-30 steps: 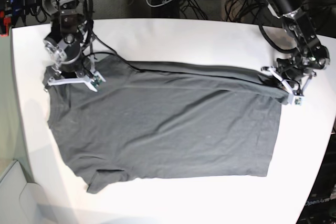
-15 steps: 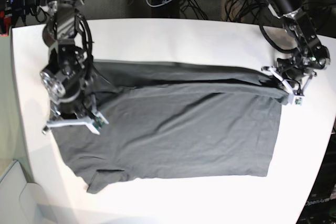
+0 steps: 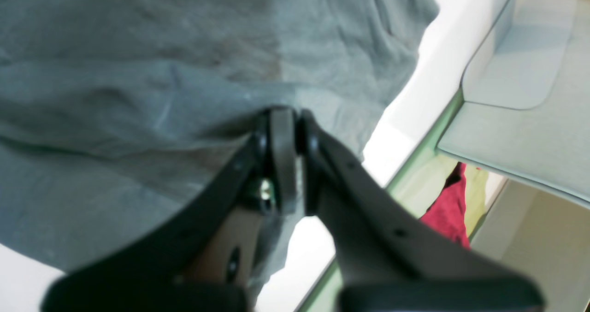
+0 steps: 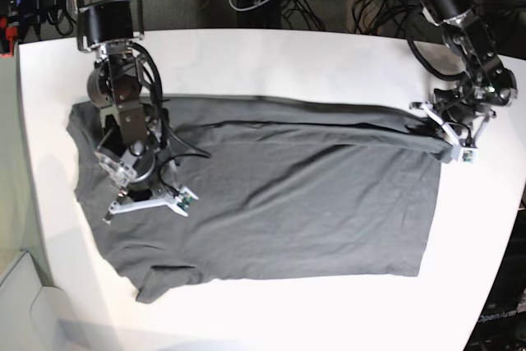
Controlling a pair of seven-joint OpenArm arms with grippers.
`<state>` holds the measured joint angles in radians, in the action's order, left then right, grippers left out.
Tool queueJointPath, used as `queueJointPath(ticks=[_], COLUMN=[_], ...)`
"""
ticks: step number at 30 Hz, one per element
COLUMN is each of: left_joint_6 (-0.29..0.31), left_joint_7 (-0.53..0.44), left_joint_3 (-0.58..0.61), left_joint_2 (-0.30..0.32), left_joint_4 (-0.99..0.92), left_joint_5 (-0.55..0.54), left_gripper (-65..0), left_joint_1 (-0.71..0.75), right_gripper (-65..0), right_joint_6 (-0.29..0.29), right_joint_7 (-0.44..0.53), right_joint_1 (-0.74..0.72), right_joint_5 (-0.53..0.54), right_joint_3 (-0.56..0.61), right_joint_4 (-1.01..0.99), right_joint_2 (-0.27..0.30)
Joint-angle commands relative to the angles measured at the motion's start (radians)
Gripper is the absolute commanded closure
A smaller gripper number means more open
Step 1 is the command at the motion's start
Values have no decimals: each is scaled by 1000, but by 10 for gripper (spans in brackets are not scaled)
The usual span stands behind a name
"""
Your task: Layout the t-shirt on the table in an organized manner, then fold the t-shirt properly
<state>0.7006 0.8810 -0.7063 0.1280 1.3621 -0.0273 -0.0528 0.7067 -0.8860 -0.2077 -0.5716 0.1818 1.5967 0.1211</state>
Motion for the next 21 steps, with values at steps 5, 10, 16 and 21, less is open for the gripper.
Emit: queueJointPath(ticks=[5, 10, 16, 21], left_joint_6=[-2, -2, -2, -2], left_joint_7=[4, 5, 5, 5], left_joint_3=[-2, -2, -2, -3], left_joint_2=[12, 12, 12, 20], left_joint_4=[15, 15, 15, 15], left_joint_5=[7, 7, 7, 7], left_gripper=[-3, -3, -3, -3], left_joint_1=[-8, -8, 6, 9], right_gripper=[-217, -337, -385, -386], right_joint_6=[-9, -9, -9, -9], right_joint_7=[9, -45, -120, -120], right_joint_1=[-29, -16, 67, 185], right_joint_5=[-11, -11, -9, -9], right_joint_3=[-3, -77, -219, -255], right_joint_4=[21, 104, 182, 185], right_joint_2=[9, 12, 13, 13])
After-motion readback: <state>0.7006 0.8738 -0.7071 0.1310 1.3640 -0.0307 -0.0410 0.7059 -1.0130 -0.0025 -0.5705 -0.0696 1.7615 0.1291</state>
